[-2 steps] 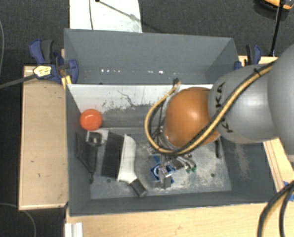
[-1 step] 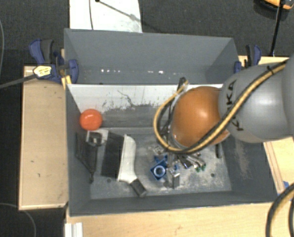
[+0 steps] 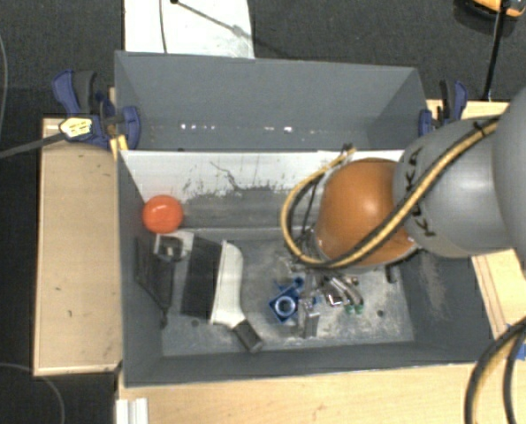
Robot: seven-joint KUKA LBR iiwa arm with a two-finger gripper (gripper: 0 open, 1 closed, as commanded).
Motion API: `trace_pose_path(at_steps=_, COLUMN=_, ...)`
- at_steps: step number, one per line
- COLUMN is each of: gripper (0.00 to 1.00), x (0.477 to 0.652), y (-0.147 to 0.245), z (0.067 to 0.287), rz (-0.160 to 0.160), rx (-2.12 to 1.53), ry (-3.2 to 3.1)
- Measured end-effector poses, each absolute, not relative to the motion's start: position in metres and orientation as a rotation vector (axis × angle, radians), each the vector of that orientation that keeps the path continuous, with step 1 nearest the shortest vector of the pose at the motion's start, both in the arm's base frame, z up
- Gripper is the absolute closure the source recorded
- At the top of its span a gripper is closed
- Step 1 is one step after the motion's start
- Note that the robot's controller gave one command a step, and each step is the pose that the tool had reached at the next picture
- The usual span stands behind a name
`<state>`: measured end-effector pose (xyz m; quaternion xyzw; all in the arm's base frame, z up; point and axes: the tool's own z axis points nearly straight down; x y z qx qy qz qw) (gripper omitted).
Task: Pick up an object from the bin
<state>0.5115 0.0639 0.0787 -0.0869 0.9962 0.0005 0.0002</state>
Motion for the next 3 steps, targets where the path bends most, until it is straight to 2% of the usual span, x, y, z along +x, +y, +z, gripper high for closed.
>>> trace_pose_path(at_steps=1, gripper=1.0, x=0.5097, y=0.057, z=0.0748, rz=0.005, rx=-0.71, ry=3.049)
trace_pose_path(at_steps=3, gripper=1.0, x=0.5073, y=0.0568, z=0.0826, rz=0.007, rx=-0.708, ry=3.056)
